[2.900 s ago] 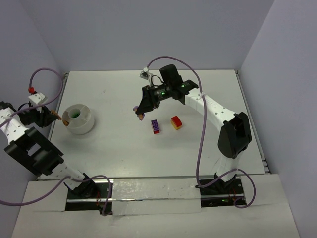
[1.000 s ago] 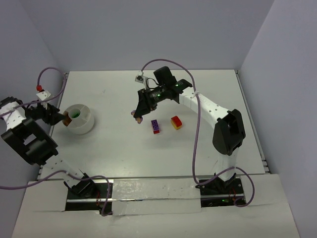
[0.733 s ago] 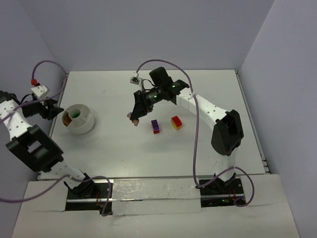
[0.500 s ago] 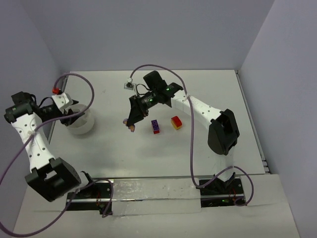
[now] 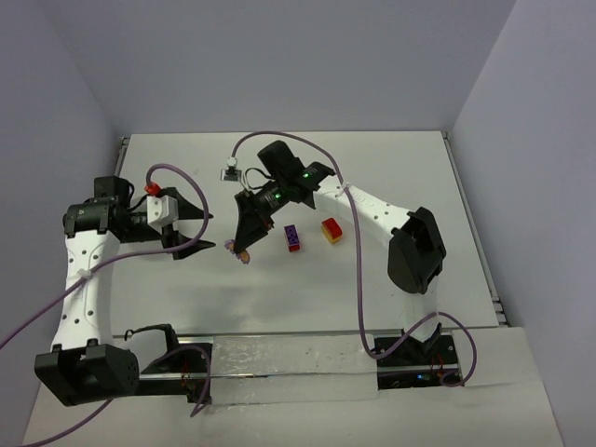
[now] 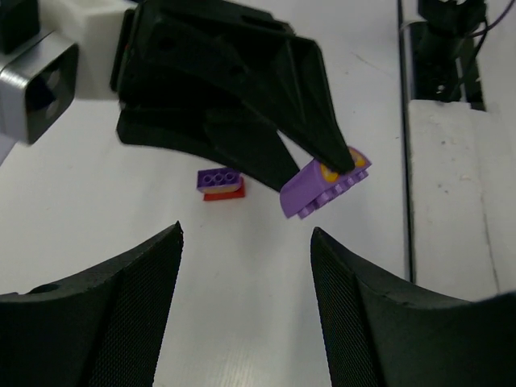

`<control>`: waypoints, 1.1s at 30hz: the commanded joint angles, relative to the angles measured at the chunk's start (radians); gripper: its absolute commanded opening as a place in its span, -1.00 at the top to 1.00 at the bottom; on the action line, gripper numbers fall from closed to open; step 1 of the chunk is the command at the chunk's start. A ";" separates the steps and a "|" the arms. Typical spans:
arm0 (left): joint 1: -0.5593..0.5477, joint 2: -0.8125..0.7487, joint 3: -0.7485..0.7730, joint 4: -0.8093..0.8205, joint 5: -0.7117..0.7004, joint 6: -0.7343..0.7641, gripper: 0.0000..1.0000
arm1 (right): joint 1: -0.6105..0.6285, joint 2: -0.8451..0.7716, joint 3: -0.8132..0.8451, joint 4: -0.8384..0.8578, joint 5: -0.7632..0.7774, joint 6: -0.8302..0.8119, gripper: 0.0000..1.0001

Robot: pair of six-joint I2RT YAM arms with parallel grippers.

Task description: Sort the legos into containers by color

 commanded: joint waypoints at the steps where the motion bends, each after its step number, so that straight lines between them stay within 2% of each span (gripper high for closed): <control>1: -0.087 -0.026 -0.001 -0.032 0.064 -0.056 -0.42 | 0.025 0.022 0.033 -0.007 -0.085 -0.017 1.00; 10: -0.218 -0.050 -0.005 -0.034 0.007 -0.088 -0.39 | 0.032 0.039 0.041 0.042 -0.146 0.043 1.00; 22: -0.262 -0.055 -0.035 -0.035 -0.039 -0.095 -0.35 | 0.032 0.023 0.033 0.056 -0.198 0.061 1.00; 24: -0.263 -0.052 -0.035 -0.032 -0.040 -0.089 -0.29 | 0.034 0.020 0.028 0.064 -0.203 0.069 1.00; 28: -0.263 -0.043 -0.025 -0.032 -0.027 -0.083 -0.01 | 0.035 0.009 0.000 0.133 -0.226 0.142 1.00; 33: -0.273 -0.042 -0.017 -0.032 -0.016 -0.093 0.06 | 0.035 -0.002 -0.064 0.332 -0.240 0.303 1.00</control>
